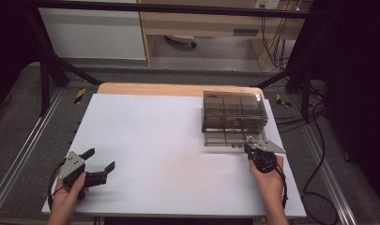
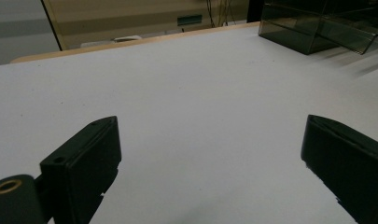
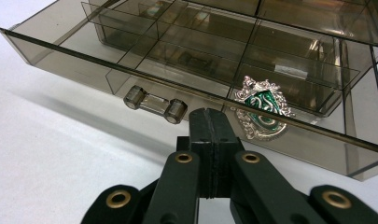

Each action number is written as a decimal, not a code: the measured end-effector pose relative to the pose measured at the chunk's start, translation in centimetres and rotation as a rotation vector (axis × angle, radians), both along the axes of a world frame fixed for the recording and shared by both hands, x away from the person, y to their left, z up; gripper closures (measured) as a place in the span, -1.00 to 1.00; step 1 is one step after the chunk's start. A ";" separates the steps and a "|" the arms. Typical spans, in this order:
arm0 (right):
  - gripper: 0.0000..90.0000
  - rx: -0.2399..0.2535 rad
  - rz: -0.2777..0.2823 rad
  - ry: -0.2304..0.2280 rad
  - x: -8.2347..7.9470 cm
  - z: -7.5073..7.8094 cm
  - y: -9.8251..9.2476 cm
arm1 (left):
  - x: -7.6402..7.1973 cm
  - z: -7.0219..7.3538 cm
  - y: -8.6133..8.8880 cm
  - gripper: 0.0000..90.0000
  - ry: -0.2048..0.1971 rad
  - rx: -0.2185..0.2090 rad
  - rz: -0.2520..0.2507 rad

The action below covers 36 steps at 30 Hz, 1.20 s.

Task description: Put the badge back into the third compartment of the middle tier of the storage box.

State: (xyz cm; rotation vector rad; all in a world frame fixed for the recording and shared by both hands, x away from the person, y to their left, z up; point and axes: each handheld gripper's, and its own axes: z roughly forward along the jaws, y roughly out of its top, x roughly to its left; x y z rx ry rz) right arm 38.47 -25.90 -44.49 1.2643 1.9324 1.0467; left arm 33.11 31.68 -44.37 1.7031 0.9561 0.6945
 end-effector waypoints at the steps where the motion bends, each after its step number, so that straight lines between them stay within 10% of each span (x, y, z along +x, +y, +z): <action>1: 1.00 0.003 -0.001 0.002 0.0 0.0 0.0 | 0.0 0.0 0.0 -0.89 0.001 -0.001 -0.001; 36: 1.00 0.013 -0.017 -0.008 0.4 0.0 0.0 | 0.0 0.0 -0.1 -0.89 0.004 -0.002 -0.004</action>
